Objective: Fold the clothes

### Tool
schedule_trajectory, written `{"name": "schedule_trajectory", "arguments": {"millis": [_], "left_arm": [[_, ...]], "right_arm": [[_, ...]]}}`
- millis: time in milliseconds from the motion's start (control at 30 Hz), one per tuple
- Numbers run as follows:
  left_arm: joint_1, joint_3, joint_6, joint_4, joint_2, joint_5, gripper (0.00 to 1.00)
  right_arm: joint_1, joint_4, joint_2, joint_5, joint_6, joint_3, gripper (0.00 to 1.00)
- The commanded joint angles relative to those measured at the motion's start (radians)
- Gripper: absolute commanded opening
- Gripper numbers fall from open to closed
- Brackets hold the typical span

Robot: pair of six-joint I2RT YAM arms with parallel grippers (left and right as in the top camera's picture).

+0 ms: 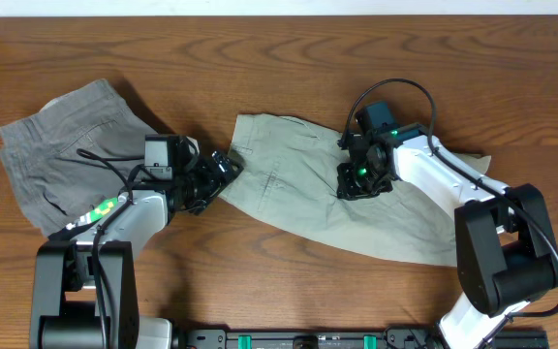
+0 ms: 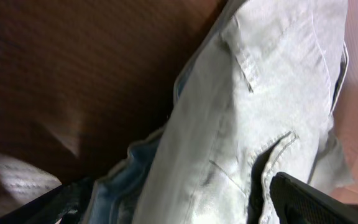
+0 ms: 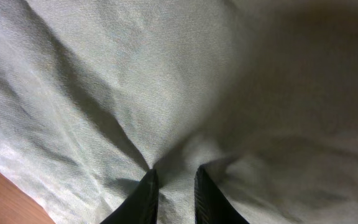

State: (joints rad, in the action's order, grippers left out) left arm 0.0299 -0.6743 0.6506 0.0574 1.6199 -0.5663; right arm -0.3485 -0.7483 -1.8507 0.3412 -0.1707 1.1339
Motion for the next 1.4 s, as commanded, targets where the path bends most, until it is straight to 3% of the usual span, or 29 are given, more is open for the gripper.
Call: {"name": "schedule_trajectory", "arguments": {"millis": [0,400,733,867,1367], "left_arm": [[-0.011,0.098,-0.040,0.063,0.112,0.291,0.95],[-0.011,0.098,-0.028,0.101,0.112,0.260,0.98],[-0.011,0.105,-0.022,0.105,0.112,0.222,0.98],[-0.011,0.132,0.046,0.114,0.112,0.199,0.98],[-0.010,0.205,0.093,0.071,0.112,0.057,0.99]], "right_arm": [[-0.012,-0.003,-0.008,-0.001,0.011,-0.004,0.18],[-0.028,-0.007,0.085,-0.004,0.011,0.251,0.19],[-0.112,-0.003,-0.007,0.003,0.012,0.233,0.17],[-0.142,-0.004,-0.078,0.003,0.013,0.233,0.17],[-0.148,-0.060,-0.164,-0.005,0.023,0.233,0.17]]}}
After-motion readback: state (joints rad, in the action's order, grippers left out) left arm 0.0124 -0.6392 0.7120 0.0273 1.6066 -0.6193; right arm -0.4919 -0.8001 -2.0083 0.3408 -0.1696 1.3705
